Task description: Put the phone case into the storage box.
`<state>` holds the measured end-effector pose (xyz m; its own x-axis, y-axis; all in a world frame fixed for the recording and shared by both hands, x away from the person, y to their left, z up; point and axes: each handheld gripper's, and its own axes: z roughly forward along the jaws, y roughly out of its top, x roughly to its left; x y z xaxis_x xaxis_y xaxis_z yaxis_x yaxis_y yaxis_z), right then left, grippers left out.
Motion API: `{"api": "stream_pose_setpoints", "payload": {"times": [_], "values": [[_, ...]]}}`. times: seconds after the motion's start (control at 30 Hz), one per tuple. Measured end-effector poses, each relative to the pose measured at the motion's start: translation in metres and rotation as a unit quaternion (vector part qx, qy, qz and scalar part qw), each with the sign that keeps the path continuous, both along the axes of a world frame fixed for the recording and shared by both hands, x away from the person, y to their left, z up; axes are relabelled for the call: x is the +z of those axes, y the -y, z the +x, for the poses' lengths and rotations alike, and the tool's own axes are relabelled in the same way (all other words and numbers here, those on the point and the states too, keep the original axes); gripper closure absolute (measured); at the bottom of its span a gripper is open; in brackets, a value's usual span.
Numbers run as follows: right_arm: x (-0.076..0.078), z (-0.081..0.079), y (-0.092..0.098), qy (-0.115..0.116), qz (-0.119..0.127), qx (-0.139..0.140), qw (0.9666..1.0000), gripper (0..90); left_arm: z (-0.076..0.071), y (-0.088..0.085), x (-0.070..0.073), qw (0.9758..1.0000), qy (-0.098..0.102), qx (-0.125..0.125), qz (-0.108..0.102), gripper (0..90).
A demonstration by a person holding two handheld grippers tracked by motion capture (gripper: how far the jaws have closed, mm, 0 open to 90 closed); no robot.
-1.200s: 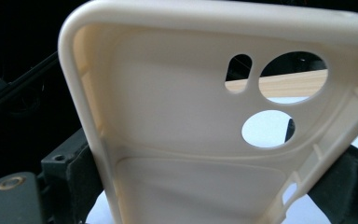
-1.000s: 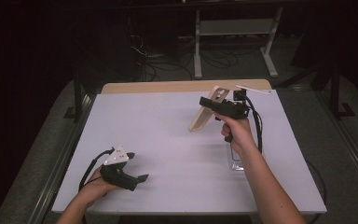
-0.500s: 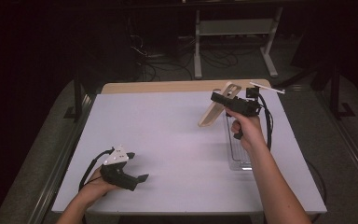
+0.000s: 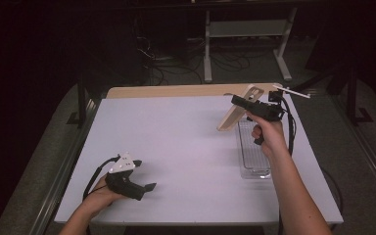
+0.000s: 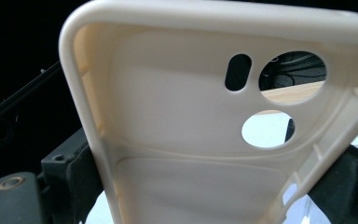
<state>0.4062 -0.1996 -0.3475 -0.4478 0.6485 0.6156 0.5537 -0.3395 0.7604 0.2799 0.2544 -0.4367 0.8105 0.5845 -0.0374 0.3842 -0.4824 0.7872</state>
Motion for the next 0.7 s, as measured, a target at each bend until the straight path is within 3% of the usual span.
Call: {"api": "stream_pose_setpoints", "payload": {"times": [0.7], "values": [[-0.003, -0.001, 0.036, -0.009, -0.008, -0.048, 0.9988, 9.4, 0.0, 0.0, 0.0, 1.0, 0.0, -0.005, 0.006, 2.0]]}}
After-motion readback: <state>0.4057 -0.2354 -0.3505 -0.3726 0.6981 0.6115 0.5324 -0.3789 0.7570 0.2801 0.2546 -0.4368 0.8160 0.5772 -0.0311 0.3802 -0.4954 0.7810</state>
